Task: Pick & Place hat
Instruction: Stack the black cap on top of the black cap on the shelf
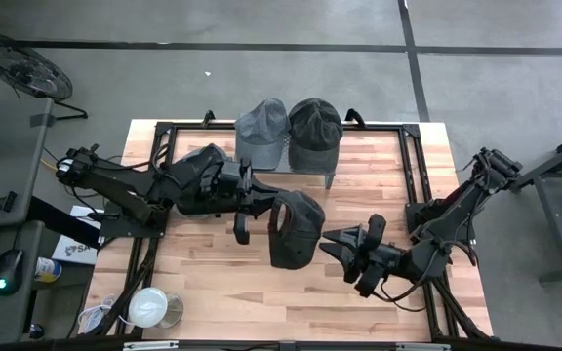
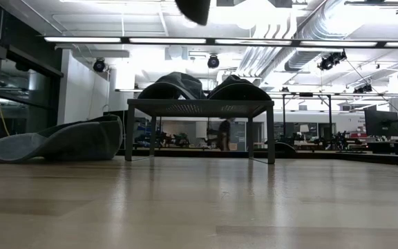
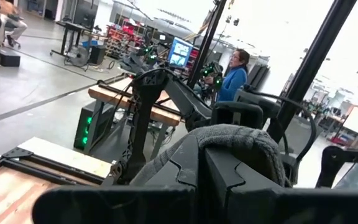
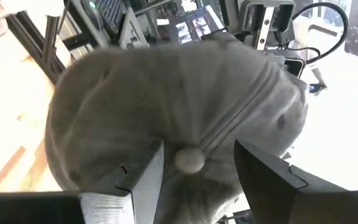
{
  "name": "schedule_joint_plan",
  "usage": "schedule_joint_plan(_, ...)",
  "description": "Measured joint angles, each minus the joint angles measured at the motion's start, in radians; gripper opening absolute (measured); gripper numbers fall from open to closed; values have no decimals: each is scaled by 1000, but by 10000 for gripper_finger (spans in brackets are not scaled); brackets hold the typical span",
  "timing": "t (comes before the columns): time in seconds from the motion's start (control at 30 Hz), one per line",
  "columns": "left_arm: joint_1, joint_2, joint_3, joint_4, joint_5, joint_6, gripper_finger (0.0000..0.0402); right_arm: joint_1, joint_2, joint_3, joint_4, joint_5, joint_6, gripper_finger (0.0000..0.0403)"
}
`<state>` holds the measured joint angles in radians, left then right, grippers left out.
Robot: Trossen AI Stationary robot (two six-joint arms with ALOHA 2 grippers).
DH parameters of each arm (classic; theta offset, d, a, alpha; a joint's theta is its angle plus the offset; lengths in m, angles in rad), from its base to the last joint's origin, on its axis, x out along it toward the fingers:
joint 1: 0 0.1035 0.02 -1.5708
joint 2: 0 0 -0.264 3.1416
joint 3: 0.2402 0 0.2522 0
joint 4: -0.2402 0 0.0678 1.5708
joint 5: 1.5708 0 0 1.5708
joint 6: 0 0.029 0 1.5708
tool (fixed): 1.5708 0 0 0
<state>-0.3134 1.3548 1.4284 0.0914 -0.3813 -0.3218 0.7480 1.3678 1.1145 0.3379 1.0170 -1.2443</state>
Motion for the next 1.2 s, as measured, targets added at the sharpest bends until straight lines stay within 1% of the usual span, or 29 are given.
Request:
schedule_joint_plan(0.1, 0, -1, 0, 4, -3, -9, 0, 1, 0, 0, -1, 25, -30, 191)
schedule_joint_plan(0.23, 0, 0, 0, 14, -4, -25, 0, 1, 0, 0, -1, 32, -49, 191)
schedule_joint_plan(0.5, 0, 4, 0, 18, -6, -47, 0, 1, 0, 0, -4, 66, -149, 191)
schedule_joint_plan(0.8, 0, 5, 0, 14, -13, -82, 0, 1, 0, 0, -6, 63, -256, 191)
schedule_joint_plan(1.03, 0, 5, 0, 12, -21, -140, 0, 1, 0, 0, -12, 44, -342, 191)
schedule_joint_plan(1.2, 0, 16, 0, 10, -30, -162, 0, 1, 0, 0, -12, 43, -358, 191)
